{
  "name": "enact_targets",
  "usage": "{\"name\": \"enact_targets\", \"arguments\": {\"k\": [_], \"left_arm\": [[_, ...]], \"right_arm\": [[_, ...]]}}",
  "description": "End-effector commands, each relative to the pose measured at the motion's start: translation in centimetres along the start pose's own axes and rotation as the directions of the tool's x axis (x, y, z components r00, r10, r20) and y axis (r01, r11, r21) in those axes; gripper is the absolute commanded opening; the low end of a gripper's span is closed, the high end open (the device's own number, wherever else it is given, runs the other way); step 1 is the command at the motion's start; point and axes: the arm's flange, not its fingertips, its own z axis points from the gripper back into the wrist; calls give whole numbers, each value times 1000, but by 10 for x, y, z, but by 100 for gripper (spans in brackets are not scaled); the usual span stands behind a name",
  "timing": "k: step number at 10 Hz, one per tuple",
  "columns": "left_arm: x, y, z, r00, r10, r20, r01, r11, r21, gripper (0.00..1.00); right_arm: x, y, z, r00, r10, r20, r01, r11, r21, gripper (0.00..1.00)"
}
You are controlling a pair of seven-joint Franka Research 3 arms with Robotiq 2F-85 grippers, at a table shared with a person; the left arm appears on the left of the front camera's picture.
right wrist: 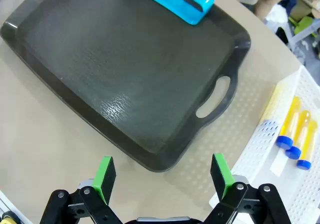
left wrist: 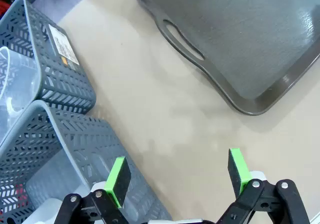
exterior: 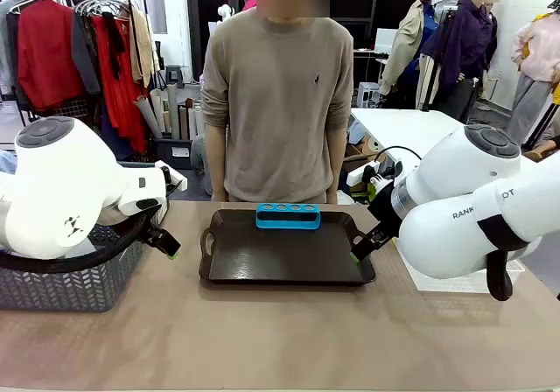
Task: Prepare the laboratory tools.
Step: Pick up one Large Measuring Cup and place it on the Handle tray.
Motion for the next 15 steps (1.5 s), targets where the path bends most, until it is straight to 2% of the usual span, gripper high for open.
{"name": "enact_targets", "arguments": {"k": [1, 15], "left_arm": [[0, 0, 0, 1000, 0, 0, 0, 1000, 0, 100], [0, 0, 0, 1000, 0, 0, 0, 1000, 0, 100]], "right_arm": [[0, 0, 0, 1000, 0, 0, 0, 1000, 0, 100], [0, 0, 0, 1000, 0, 0, 0, 1000, 0, 100]]}}
